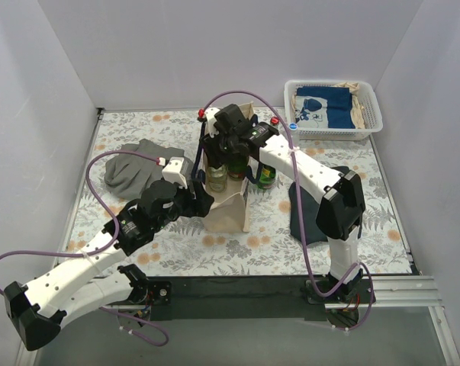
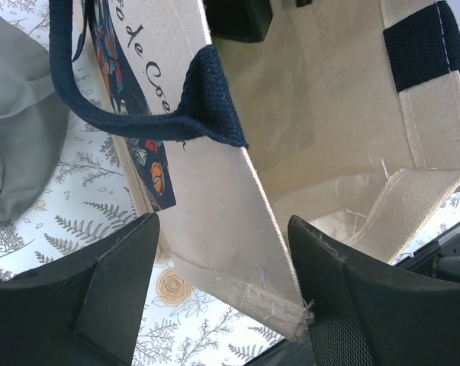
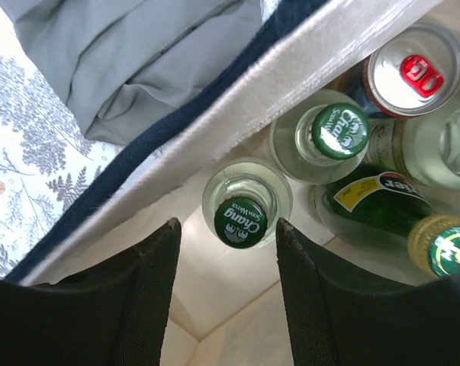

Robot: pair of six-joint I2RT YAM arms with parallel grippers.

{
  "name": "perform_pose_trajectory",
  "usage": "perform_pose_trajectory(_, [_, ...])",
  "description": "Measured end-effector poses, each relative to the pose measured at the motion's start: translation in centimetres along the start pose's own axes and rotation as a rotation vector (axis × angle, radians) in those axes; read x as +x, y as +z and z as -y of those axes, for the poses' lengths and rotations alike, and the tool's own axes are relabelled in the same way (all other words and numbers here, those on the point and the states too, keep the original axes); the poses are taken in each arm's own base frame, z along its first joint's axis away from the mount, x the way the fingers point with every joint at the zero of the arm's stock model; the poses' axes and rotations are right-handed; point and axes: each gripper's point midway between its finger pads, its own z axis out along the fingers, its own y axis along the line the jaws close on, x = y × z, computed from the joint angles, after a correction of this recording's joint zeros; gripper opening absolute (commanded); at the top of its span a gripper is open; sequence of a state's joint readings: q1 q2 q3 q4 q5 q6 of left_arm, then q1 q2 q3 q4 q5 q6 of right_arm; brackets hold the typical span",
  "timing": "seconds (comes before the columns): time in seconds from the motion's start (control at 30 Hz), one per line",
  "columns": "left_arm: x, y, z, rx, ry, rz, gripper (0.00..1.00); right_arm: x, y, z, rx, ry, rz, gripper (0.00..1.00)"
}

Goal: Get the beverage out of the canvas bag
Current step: Take out the drink from the canvas bag.

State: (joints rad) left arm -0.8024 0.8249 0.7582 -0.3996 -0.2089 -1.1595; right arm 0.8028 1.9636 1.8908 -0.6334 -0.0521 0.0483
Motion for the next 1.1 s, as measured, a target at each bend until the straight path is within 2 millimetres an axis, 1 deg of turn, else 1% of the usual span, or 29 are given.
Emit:
perform_pose_trajectory(0.17, [0.0,0.0,-0.1,-0.005,0.000,0.003,0.68,1.3,1.2,0.1,0.001,0.004,-0.048,0.58])
perform_pose_trajectory(0.27, [-0.1,0.0,-0.1,-0.007,0.000,0.004,0.68,1.8,1.6,0.1,0.002,0.004,-0.066,0.58])
perform_pose_trajectory(0.57, [-0.2,0.0,-0.2,-0.010,0.000,0.008,0.68,1.5,1.7,0.2,0.011,0.003,-0.062,0.54])
perform_pose_trajectory(0.8, [-0.2,0.0,-0.3,-0.014,0.000,0.009,0.69,1.8,1.6,0.4,0.020,0.004,-0.075,0.47])
perform_pose_trajectory(0.97, [-0.1,0.0,-0.3,-0.015,0.001,0.008,0.69,1.8,1.6,0.5,0.027,0.001,-0.077,0.45])
perform_pose_trajectory(1.0, [-0.1,0.0,-0.3,-0.015,0.001,0.007,0.69,1.8,1.6,0.5,0.028,0.000,-0.077,0.41])
perform_pose_trajectory(1.07, [-0.1,0.0,-0.3,-0.015,0.001,0.008,0.69,1.9,1.6,0.6,0.032,-0.003,-0.078,0.41])
perform_pose_trajectory(1.1, [-0.1,0.0,-0.3,-0.014,0.001,0.007,0.69,1.9,1.6,0.6,0.033,-0.003,-0.078,0.39])
